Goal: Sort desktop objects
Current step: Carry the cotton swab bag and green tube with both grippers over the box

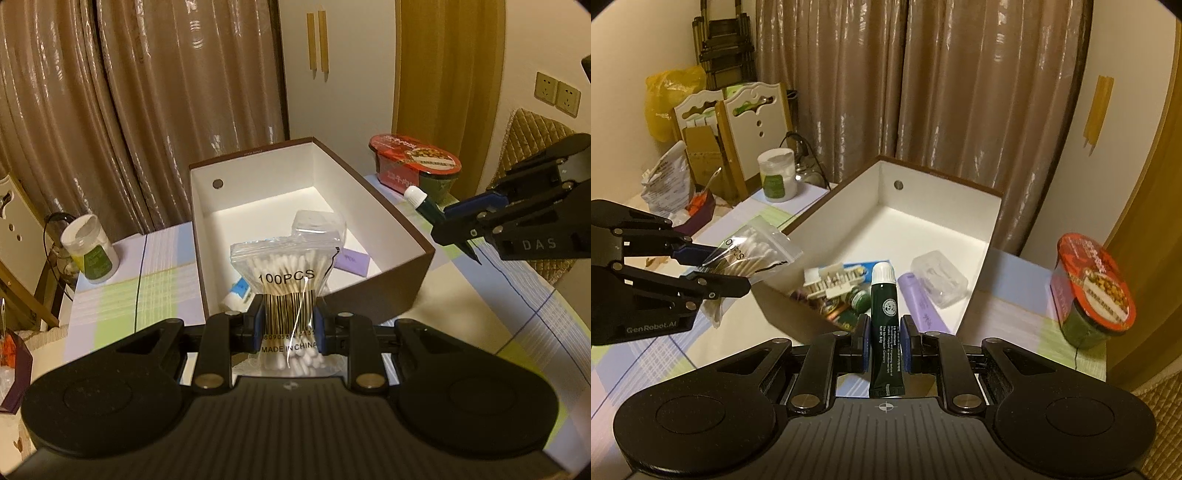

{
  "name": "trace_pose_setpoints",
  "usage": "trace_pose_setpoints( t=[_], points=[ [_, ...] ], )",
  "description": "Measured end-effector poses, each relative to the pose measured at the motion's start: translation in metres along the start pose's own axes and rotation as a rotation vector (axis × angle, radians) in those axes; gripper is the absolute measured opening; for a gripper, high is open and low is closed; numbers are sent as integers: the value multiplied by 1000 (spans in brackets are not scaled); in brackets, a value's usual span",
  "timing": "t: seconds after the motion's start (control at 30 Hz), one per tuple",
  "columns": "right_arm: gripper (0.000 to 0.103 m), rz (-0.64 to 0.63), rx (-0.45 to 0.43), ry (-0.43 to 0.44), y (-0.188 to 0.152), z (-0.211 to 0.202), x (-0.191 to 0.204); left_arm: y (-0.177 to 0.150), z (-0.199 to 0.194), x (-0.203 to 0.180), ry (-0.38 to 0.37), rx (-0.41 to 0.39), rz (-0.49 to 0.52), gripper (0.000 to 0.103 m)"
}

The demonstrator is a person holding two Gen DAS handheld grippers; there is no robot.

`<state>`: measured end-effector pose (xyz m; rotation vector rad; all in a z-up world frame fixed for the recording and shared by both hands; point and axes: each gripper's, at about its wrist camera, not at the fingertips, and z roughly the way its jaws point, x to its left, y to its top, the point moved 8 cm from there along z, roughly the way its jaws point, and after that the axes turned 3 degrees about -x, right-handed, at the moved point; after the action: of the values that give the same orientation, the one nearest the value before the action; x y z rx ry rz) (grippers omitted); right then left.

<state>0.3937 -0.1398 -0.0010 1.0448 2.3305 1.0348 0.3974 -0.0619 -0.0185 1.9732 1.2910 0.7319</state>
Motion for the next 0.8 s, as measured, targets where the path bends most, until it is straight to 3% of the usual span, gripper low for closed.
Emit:
trace_pose_setpoints(
  t=[0.4, 0.8],
  points=[
    [15, 7, 8, 3, 23, 36, -12, 22, 28, 9, 0, -14, 10, 22],
    [15, 57, 61, 3, 19, 74, -25, 32, 70, 15, -24, 7, 5, 22]
  ],
)
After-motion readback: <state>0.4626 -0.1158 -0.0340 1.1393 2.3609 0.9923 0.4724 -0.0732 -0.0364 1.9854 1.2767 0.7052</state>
